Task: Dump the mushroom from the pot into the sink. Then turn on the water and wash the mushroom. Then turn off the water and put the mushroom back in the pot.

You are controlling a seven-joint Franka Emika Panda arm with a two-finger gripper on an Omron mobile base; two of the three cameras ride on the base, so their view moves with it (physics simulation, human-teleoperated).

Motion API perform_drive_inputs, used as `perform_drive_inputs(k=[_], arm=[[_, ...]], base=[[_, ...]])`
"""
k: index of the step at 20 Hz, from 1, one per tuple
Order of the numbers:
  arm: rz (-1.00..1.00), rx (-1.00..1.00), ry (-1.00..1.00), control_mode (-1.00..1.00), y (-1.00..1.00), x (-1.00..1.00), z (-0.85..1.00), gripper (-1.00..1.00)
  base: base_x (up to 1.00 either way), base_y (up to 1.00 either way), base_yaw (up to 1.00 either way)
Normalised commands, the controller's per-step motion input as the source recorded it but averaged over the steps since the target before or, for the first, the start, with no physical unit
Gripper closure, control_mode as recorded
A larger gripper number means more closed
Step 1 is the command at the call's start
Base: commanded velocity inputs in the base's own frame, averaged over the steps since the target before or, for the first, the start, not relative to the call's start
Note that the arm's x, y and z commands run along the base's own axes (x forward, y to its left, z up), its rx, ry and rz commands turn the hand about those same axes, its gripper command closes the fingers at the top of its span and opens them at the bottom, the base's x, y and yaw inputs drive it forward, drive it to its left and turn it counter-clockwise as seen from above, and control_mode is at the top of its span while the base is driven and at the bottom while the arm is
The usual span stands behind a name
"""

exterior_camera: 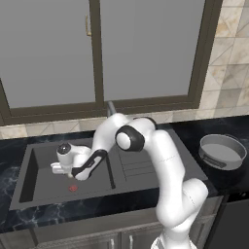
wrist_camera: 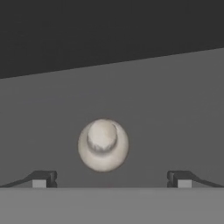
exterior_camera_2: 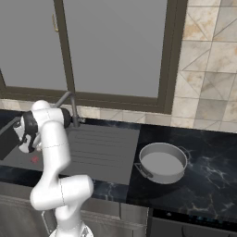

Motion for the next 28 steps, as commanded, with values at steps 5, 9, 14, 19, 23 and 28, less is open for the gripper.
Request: perform_drive_inputs(k=[5, 9, 14, 19, 23, 28], arm=[[-0.02, -0.02, 0.00, -1.00, 0.00, 0.02, -0.11, -1.00], [-0.02, -0.02, 0.00, -1.00, 0.00, 0.08, -0.08, -1.00], [-0.02, -0.02, 0.00, -1.00, 0.00, 0.13, -0.06, -1.00], [-0.02, -0.01, 0.01, -1.00, 0.00, 0.15, -0.11, -1.00], [-0.01, 0.00, 0.03, -1.00, 0.00, 0.15, -0.14, -1.00], [-0.01, 0.00, 0.03, -1.00, 0.00, 0.13, -0.14, -1.00]], base=[[0.00, 0.00, 0.00], [0.00, 0.00, 0.00], [0.00, 0.00, 0.00], [0.00, 0.00, 0.00], [0.00, 0.00, 0.00], [0.00, 0.00, 0.00]])
